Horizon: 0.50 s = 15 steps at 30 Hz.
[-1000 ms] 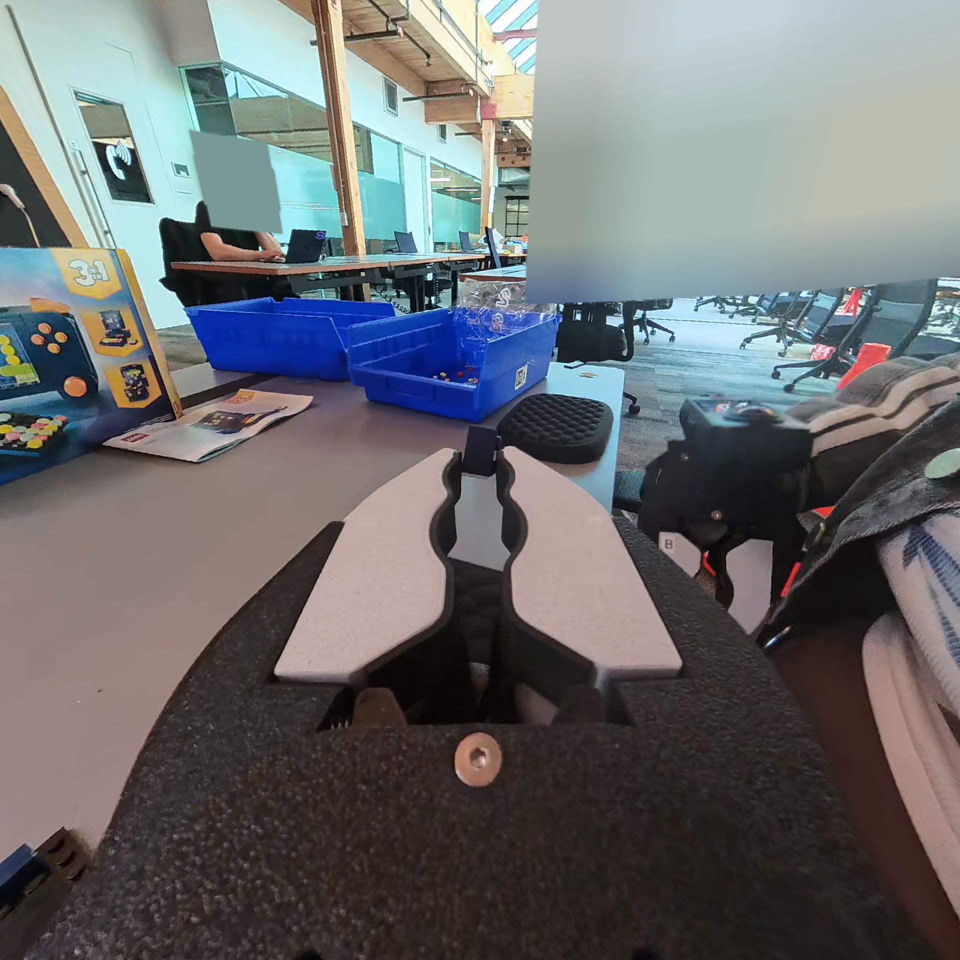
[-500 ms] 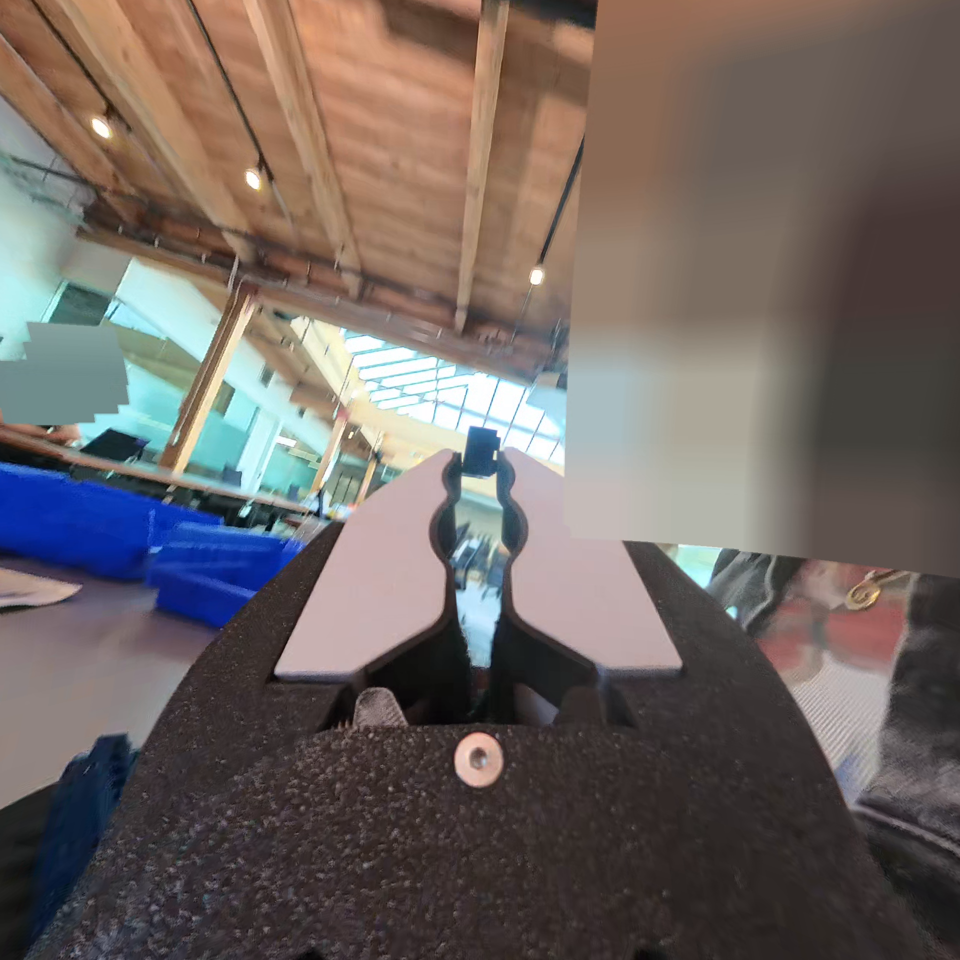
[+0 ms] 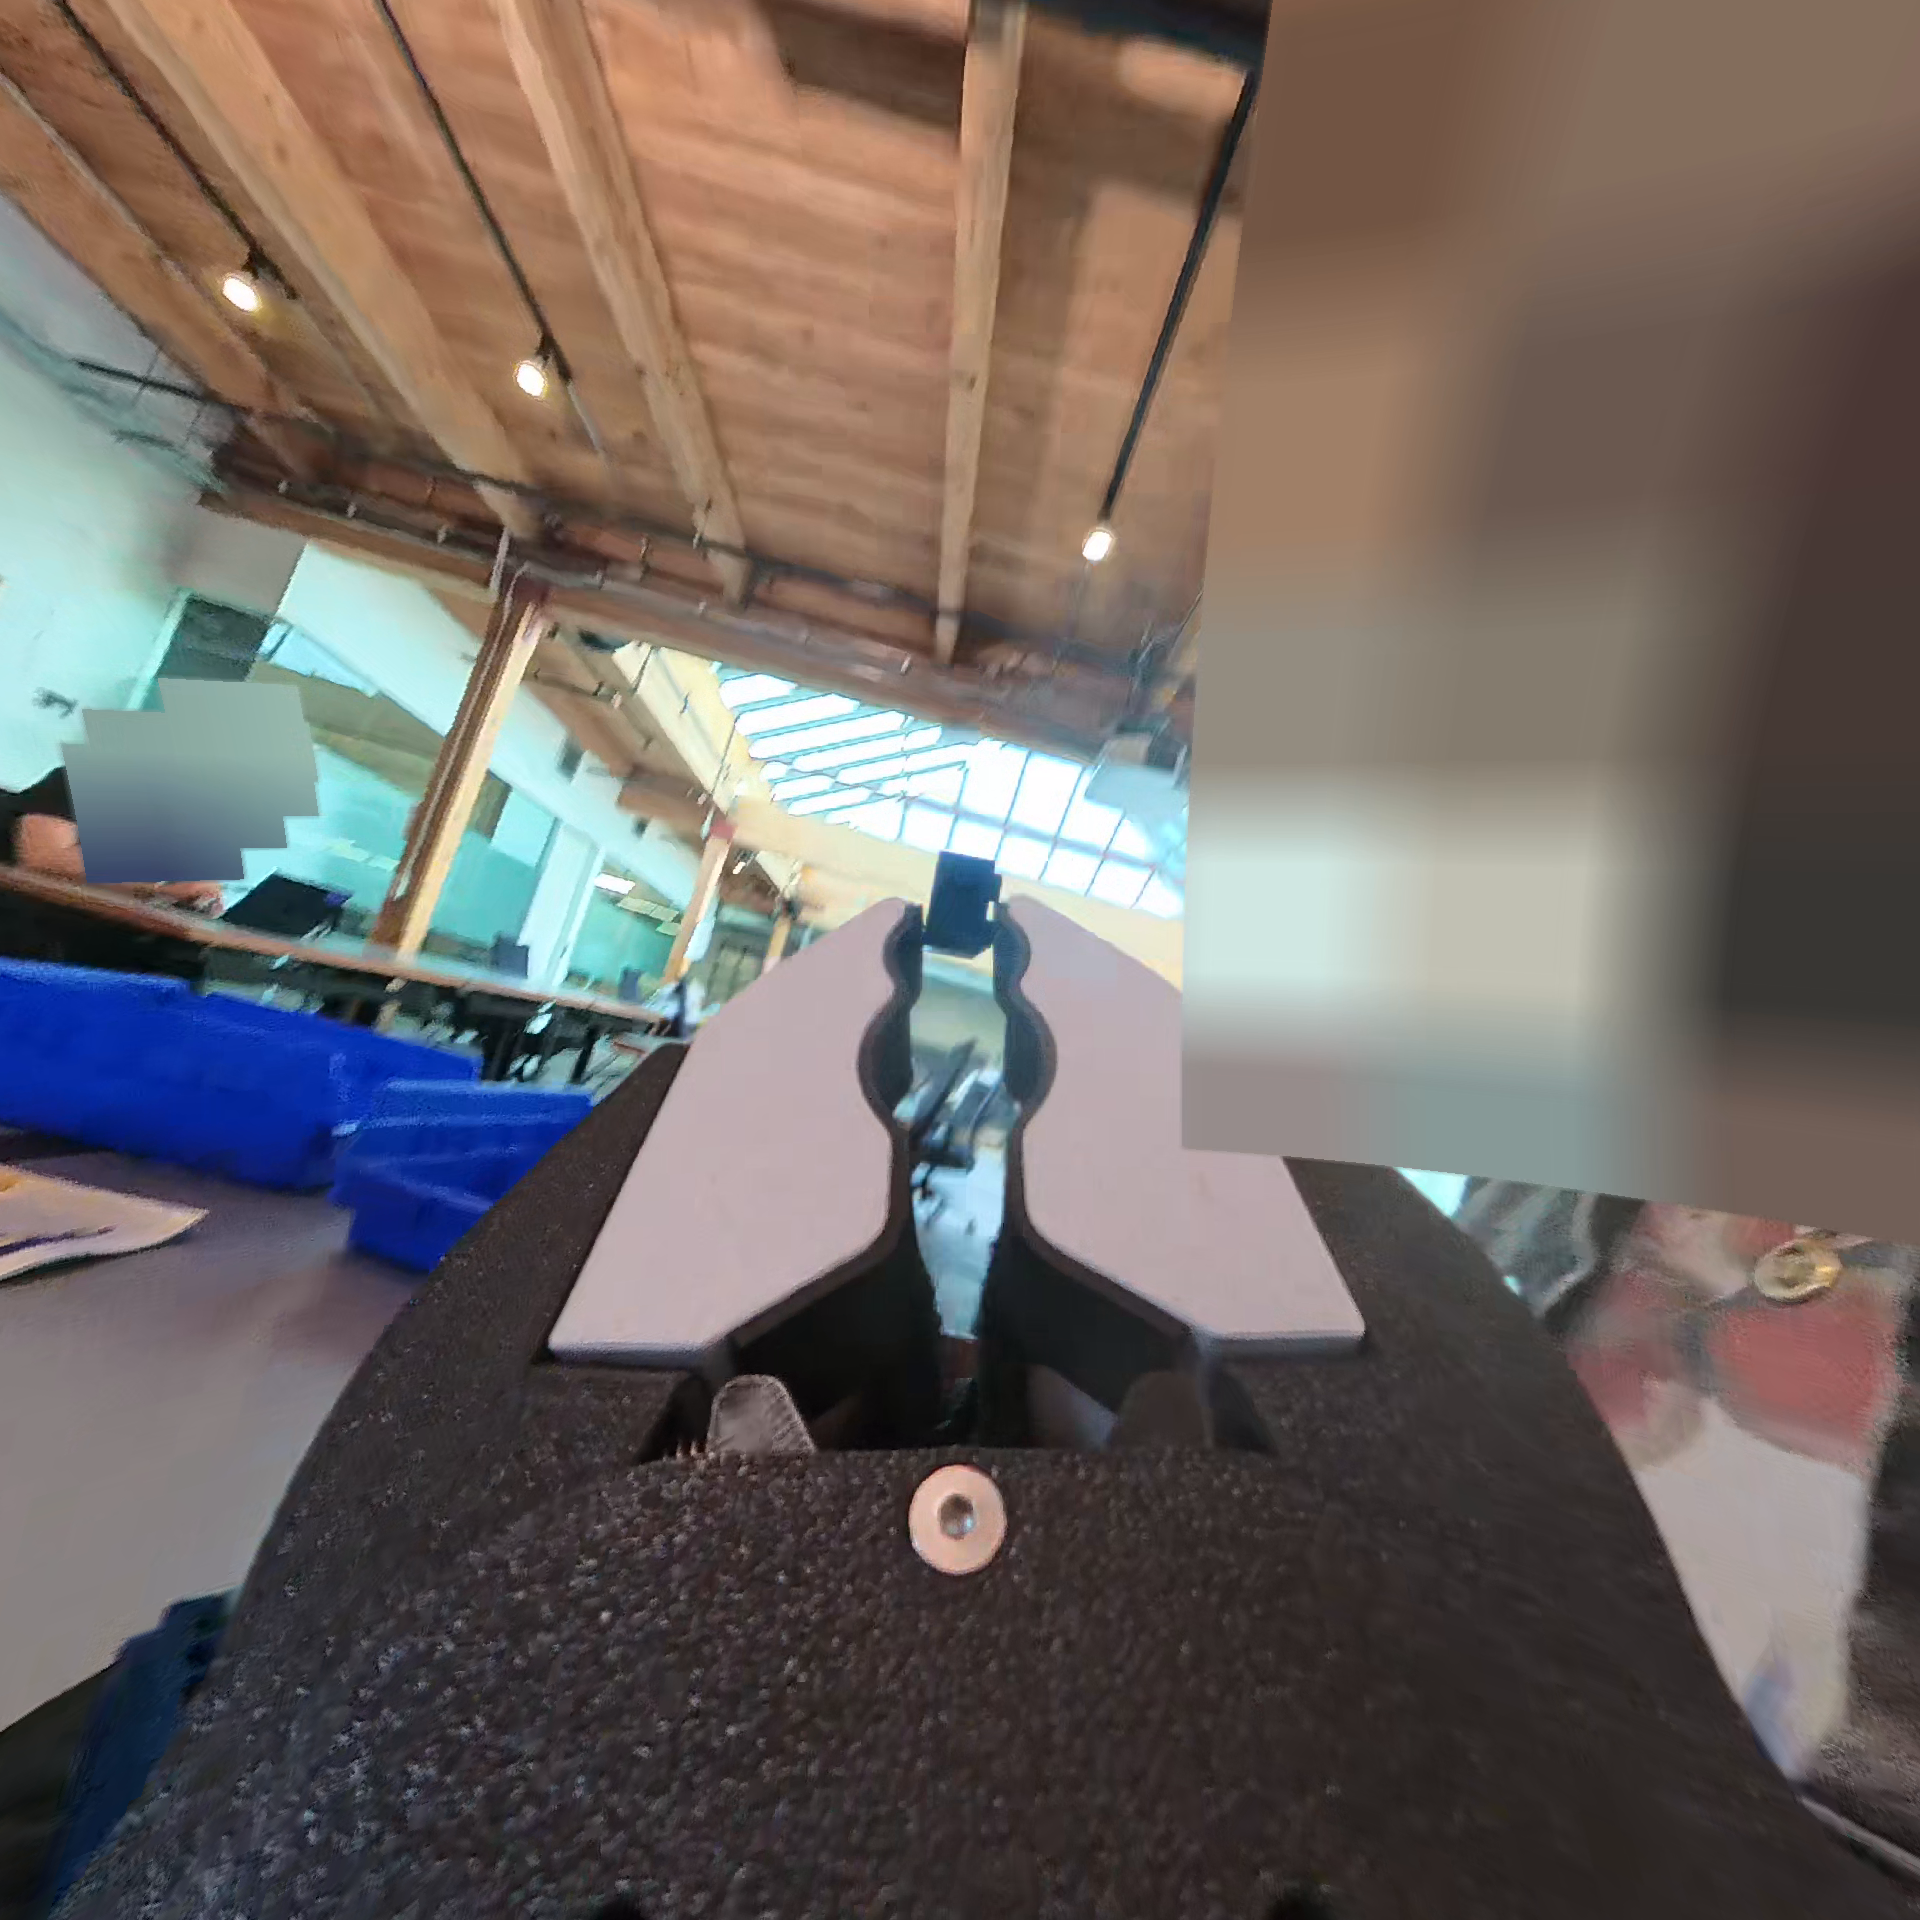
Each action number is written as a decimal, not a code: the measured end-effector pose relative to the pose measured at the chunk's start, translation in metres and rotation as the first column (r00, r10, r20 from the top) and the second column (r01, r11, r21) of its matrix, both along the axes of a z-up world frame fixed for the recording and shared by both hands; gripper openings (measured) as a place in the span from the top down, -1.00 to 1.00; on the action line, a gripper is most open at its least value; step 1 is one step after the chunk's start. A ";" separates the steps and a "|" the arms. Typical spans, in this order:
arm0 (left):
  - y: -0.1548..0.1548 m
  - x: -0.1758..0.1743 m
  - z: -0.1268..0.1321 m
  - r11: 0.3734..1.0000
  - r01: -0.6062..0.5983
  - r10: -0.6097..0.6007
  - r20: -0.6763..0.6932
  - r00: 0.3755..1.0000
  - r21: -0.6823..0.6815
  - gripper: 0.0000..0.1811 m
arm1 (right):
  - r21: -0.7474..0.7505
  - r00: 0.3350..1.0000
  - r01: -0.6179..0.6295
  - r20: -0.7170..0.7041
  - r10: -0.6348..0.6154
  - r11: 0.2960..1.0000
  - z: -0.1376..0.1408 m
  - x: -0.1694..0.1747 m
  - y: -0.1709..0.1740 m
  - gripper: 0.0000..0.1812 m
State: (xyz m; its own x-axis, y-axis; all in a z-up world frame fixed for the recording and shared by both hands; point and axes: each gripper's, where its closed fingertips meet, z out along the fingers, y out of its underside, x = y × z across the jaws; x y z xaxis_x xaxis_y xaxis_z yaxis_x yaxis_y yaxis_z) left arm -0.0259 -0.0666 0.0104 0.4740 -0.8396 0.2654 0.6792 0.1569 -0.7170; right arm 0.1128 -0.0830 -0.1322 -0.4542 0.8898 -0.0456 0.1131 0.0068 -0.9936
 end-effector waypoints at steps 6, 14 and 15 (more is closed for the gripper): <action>0.045 0.037 -0.009 0.992 -0.093 0.066 -0.292 0.954 -0.081 0.87 | -0.251 0.927 0.083 -0.335 -0.167 0.965 0.089 0.027 0.052 0.93; 0.082 0.082 -0.011 0.992 -0.022 -0.021 -0.334 0.942 -0.127 0.87 | -0.516 0.796 0.113 -0.465 -0.388 0.849 0.121 0.080 0.118 0.93; 0.091 0.086 -0.014 0.991 -0.028 -0.022 -0.358 0.933 -0.133 0.87 | -0.503 0.793 0.130 -0.464 -0.394 0.854 0.121 0.082 0.120 0.93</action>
